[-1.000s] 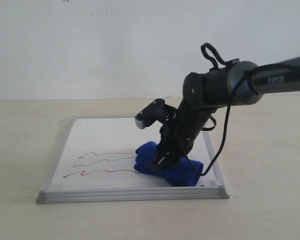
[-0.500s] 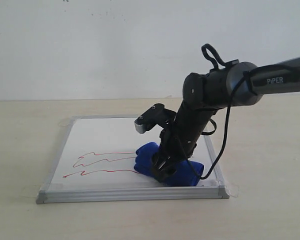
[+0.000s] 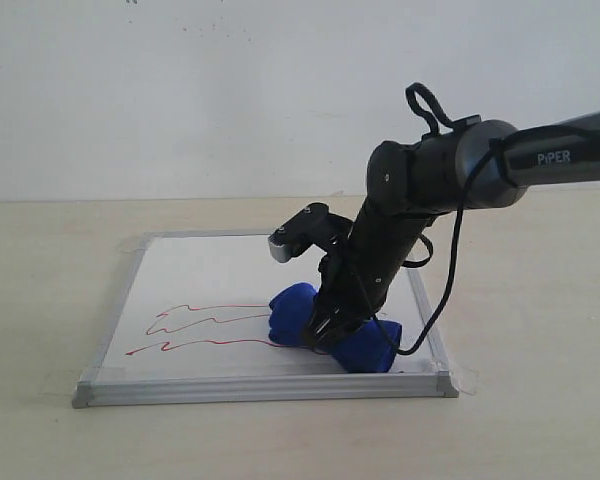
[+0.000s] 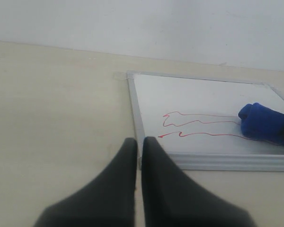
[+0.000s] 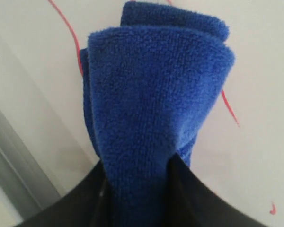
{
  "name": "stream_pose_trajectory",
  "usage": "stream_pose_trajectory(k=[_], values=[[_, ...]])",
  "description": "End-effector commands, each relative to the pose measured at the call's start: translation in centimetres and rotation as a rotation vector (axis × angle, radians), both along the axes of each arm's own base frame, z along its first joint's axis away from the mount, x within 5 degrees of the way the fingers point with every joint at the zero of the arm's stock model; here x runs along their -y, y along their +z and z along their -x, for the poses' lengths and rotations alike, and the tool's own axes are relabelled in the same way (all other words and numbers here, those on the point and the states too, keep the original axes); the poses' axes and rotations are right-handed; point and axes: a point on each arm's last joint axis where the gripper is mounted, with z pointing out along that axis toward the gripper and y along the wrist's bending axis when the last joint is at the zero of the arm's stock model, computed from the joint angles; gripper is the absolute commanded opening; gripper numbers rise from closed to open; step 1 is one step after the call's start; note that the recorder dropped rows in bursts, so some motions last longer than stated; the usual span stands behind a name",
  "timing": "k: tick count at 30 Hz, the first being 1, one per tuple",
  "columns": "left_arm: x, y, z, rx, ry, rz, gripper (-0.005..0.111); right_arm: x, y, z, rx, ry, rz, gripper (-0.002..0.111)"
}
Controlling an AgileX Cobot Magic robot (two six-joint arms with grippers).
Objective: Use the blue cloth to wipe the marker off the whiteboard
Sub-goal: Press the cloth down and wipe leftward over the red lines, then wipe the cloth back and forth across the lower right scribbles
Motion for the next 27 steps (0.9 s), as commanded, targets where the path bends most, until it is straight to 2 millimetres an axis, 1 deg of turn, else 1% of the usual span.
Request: stream_pose_trajectory(k=[1,2,3,4,5,7,8,9,10,12,14,17,18,19,21,23,25,27], values=[[0.0,0.0,0.0,0.007,0.0,0.009,0.004,0.4,-0.2,-0.8,0.079,-0.009,0.027,0.0],[0.0,0.0,0.0,0.007,0.0,0.009,0.004,0.4,-0.2,-1.1,0.112,-0.03,0.032,0.0],[0.0,0.0,0.0,0.007,0.0,0.009,0.004,0.7,0.1,-2.0,0.207,-0.076,0.042,0.0],[0.0,0.0,0.0,0.007,0.0,0.009,0.004,0.7,0.3,-2.4,0.252,-0.089,0.041,0.0],[0.0,0.0,0.0,0.007,0.0,0.009,0.004,0.8,0.5,-3.1,0.333,-0.117,0.047,0.0],[0.0,0.0,0.0,0.007,0.0,0.009,0.004,1.2,0.1,-4.0,0.401,-0.123,0.079,0.0],[0.0,0.0,0.0,0.007,0.0,0.009,0.004,1.4,-0.1,-4.2,0.405,-0.131,0.087,0.0],[0.0,0.0,0.0,0.007,0.0,0.009,0.004,1.7,-0.8,-4.5,0.387,-0.155,0.088,0.0],[0.0,0.0,0.0,0.007,0.0,0.009,0.004,1.8,-1.6,-4.3,0.349,-0.162,0.106,0.0],[0.0,0.0,0.0,0.007,0.0,0.009,0.004,1.2,-2.3,-3.2,0.269,-0.105,0.156,0.0],[0.0,0.0,0.0,0.007,0.0,0.009,0.004,-0.5,-2.6,-1.1,0.14,-0.009,0.148,0.0],[0.0,0.0,0.0,0.007,0.0,0.009,0.004,-3.5,-1.7,2.9,-0.073,0.133,0.096,0.0],[0.0,0.0,0.0,0.007,0.0,0.009,0.004,-4.2,-1.4,3.7,-0.095,0.16,0.083,0.0],[0.0,0.0,0.0,0.007,0.0,0.009,0.004,-4.5,-1.2,3.9,-0.087,0.168,0.078,0.0],[0.0,0.0,0.0,0.007,0.0,0.009,0.004,-4.6,-1.1,3.4,-0.041,0.165,0.065,0.0],[0.0,0.0,0.0,0.007,0.0,0.009,0.004,-3.9,-1.3,2.2,0.034,0.128,0.069,0.0],[0.0,0.0,0.0,0.007,0.0,0.009,0.004,-2.6,-1.8,0.0,0.132,0.031,0.063,0.0],[0.0,0.0,0.0,0.007,0.0,0.009,0.004,-0.7,-2.6,-2.1,0.209,-0.072,0.065,0.0]])
